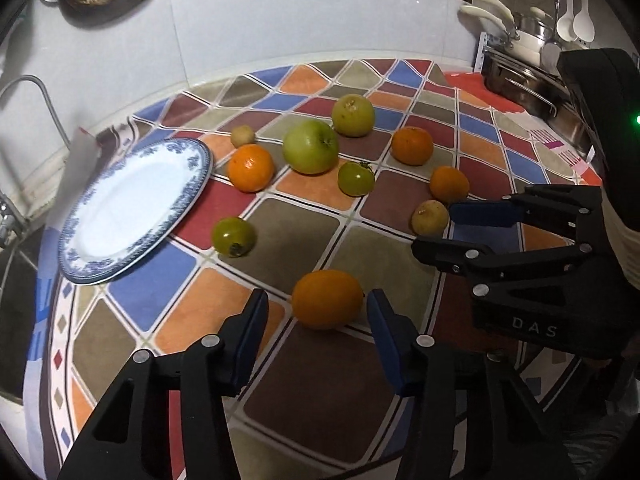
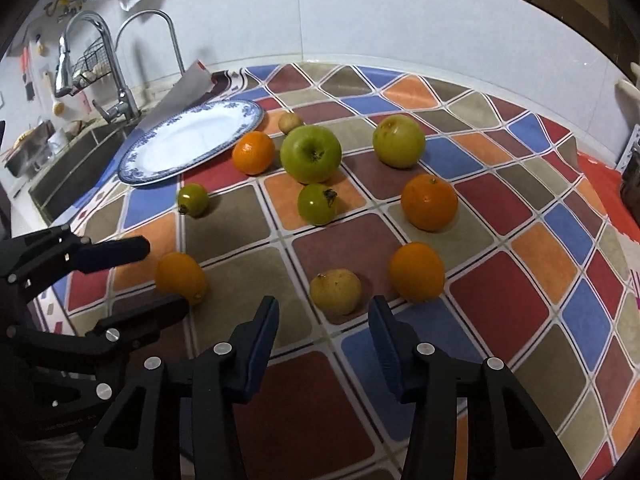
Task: Organize fruits
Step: 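Grasp a large orange with the left gripper while the right gripper grasps a small yellow-brown pear, then carry the orange with the left gripper while the right gripper carries the pear over the plate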
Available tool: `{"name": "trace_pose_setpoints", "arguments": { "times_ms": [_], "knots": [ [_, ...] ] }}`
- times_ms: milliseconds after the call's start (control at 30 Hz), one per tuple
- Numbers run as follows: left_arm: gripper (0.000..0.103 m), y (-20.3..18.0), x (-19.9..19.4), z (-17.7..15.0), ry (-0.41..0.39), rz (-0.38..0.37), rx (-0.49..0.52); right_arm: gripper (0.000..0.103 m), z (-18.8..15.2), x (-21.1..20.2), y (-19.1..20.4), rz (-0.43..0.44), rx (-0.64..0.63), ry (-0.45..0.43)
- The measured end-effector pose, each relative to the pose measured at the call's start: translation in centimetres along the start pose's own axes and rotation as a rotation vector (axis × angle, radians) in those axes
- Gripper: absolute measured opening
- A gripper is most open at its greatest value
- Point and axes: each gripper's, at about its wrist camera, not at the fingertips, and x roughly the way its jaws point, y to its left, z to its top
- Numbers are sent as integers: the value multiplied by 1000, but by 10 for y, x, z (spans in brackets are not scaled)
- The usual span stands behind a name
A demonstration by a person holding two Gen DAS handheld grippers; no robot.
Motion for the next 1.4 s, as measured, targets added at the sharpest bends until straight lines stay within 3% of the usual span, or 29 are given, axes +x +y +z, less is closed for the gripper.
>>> {"name": "trace_pose_setpoints", "arguments": {
  "times_ms": [200, 433, 867, 1400],
  "knots": [
    [40, 1, 14, 3, 35, -44, 1, 38, 4, 10, -4, 6, 10, 22],
    [40, 2, 14, 6, 37, -53, -3, 29, 9, 13, -4, 12, 10, 25],
    [40, 31, -23, 16, -64, -17, -51, 29, 21, -12, 15, 24, 34, -30],
    [40, 109, -67, 34, -199, 71, -59, 29, 77, -27, 83, 50, -14, -177]
  ]
}}
